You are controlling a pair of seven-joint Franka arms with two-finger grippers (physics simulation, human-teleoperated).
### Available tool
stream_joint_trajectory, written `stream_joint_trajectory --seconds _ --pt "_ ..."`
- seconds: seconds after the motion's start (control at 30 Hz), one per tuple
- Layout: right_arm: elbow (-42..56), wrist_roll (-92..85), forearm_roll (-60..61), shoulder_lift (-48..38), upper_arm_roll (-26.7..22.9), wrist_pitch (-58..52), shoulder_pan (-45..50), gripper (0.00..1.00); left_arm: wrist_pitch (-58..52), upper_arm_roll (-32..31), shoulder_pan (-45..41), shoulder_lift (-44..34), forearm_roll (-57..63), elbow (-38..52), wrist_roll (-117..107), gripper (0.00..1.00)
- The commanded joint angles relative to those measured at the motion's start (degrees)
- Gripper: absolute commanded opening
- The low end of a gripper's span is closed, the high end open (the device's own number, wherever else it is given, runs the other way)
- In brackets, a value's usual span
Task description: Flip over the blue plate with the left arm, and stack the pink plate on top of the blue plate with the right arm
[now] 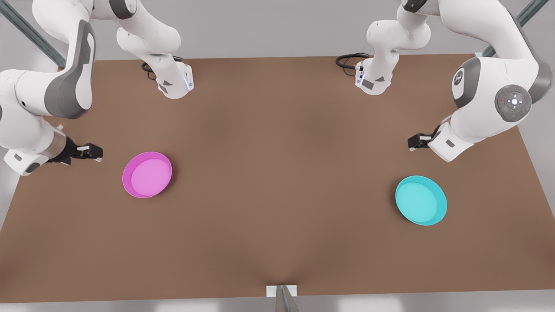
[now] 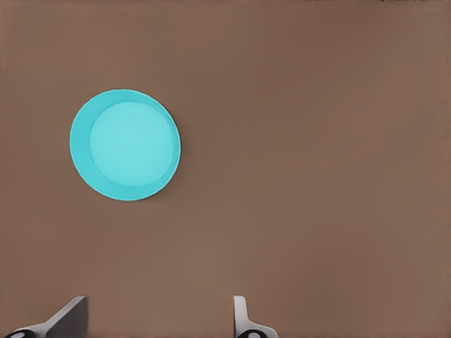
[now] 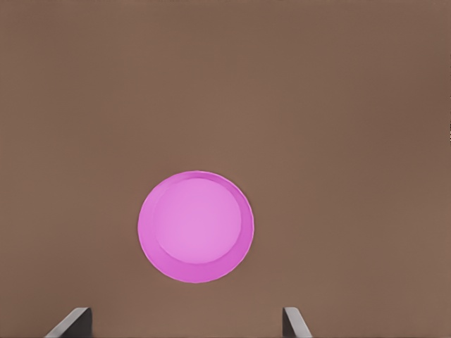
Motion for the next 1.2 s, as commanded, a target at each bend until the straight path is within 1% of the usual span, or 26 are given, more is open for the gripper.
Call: stream_joint_trajectory --seconds 0.0,0.03,0.07,0.1,0.17,0.2,0.23,0.33,0.4,0.47,0.57,0.77,0.8,0.83,0.87,1.1,1.17 --pt "0.3 -3.1 0.5 0.5 0.0 6.6 -0.6 1.0 0.7 0.1 0.0 0.1 0.0 0.0 -1.5 1.0" --pt "0.2 -3.1 0.5 0.6 0.0 6.7 -0.7 1.0 1.0 0.2 0.3 0.5 0.2 0.0 -1.9 1.0" --pt "0.2 -3.1 0.7 0.6 0.0 6.6 -0.7 1.0 1.1 2.4 0.4 1.1 0.1 -0.1 -2.4 1.0" --pt "0.1 -3.1 0.8 0.7 0.0 6.7 -0.7 1.0 1.2 3.2 1.0 3.6 0.5 -0.6 -3.1 1.0" --pt "0.2 -3.1 0.8 1.2 0.0 6.7 -0.8 1.0 7.8 3.1 9.7 12.3 -2.7 -0.3 -2.9 1.0" --pt "0.2 -3.1 0.8 1.2 0.0 6.7 -0.8 1.0 13.8 3.1 15.9 17.1 -11.3 -0.3 -2.3 1.0" --pt "0.1 -3.1 0.9 1.2 0.0 6.7 -0.8 1.0 16.1 3.2 19.4 22.0 -13.8 -0.2 5.3 1.0" --pt "-0.1 -3.1 1.4 1.2 0.0 7.0 -0.8 1.0 32.0 4.6 21.7 30.5 -15.0 -0.6 29.0 1.0" --pt "-0.3 -3.1 1.9 1.3 0.0 7.0 -0.8 1.0 34.7 4.6 23.8 32.7 -15.6 -0.6 34.5 1.0" --pt "-0.3 -3.1 2.1 1.3 0.0 7.0 -0.9 1.0 34.8 4.6 24.8 34.1 -15.3 -0.6 37.6 1.0" --pt "-0.3 -3.1 2.4 1.7 0.0 7.0 -0.7 1.0 34.4 4.6 24.8 34.9 -15.0 -3.2 38.2 1.0" --pt "-0.3 -3.1 3.3 2.4 0.0 6.8 -0.8 1.0 34.5 4.6 24.8 36.7 -15.6 -3.2 38.5 1.0" --pt "-0.3 -3.1 3.3 2.4 0.0 6.8 -0.8 1.0 34.5 4.6 24.8 36.7 -15.6 -3.2 38.4 0.95" --pt "-0.4 -3.1 3.3 2.4 0.0 6.8 -0.8 1.0 34.4 4.6 24.8 36.8 -15.7 -3.2 38.4 0.72" --pt "-0.4 -3.1 3.3 2.5 0.0 6.8 -0.8 1.0 34.3 4.6 24.8 36.9 -15.7 -3.2 38.4 0.64" --pt "-0.4 -3.2 3.3 2.6 0.0 6.9 -1.2 1.0 34.1 4.6 24.8 37.6 -17.2 -3.2 38.4 0.63" --pt "-0.4 -3.1 3.3 2.7 0.0 6.9 -1.2 1.0 34.0 4.6 24.7 37.6 -17.3 -3.2 37.9 0.46"
